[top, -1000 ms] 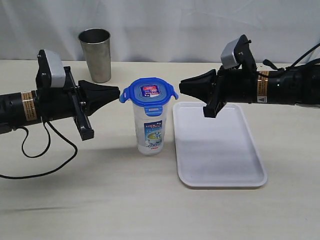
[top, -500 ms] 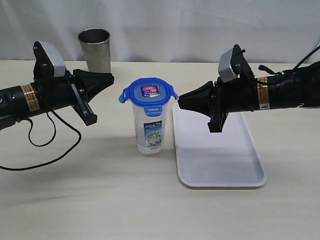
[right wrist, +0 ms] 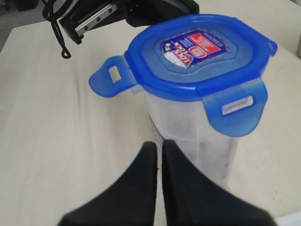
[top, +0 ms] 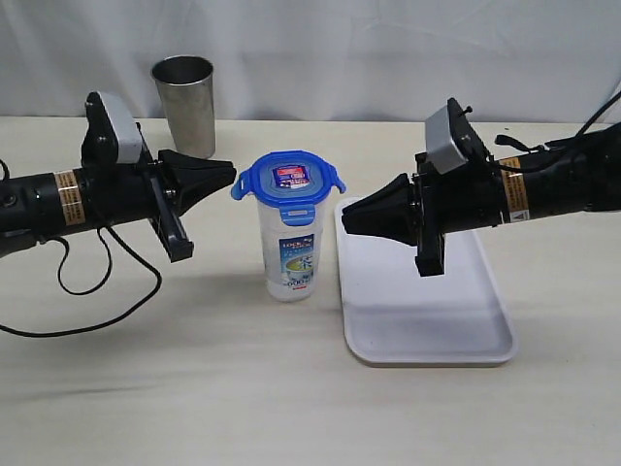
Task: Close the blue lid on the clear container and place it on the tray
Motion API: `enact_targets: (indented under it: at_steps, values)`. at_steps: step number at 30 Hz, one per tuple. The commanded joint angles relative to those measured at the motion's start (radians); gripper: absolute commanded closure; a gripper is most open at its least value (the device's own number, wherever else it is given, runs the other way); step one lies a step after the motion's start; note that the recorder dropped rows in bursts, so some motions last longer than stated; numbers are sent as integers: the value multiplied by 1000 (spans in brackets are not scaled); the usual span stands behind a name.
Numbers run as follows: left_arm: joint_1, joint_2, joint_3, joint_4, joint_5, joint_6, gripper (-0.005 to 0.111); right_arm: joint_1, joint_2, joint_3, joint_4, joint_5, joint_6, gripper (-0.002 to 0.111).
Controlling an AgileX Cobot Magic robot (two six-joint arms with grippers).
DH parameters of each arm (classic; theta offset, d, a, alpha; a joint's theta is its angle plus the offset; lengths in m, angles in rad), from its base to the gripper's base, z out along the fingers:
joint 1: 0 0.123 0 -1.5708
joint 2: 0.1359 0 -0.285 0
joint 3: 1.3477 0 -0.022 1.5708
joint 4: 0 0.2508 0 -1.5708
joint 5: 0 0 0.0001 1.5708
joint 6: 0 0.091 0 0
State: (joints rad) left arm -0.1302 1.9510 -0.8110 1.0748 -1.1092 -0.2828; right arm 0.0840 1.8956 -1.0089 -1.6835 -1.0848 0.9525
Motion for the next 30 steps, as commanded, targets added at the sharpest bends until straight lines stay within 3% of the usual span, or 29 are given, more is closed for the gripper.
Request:
enact_targets:
  at_steps: [1,20,23,25,27,30]
  values:
    - [-5,1,-6,13,-9,-28,107,-1,-2,-3,9,-13,2,104]
    - [-5,1,-6,80,-45,-59,107,-1,-2,-3,37,-10,-7,104]
    - [-5,1,4,-25,22,-54,107,-1,-2,-3,37,-10,-7,104]
    - [15,1,31,-92,48,-13,107,-1,-2,-3,37,-10,-7,104]
    - [51,-9,71,-90,-18,-9,107,-1,-2,-3,37,-8,-7,104]
    - [106,-11,121,3,-49,-5,107,-1,-2,-3,37,-7,-7,104]
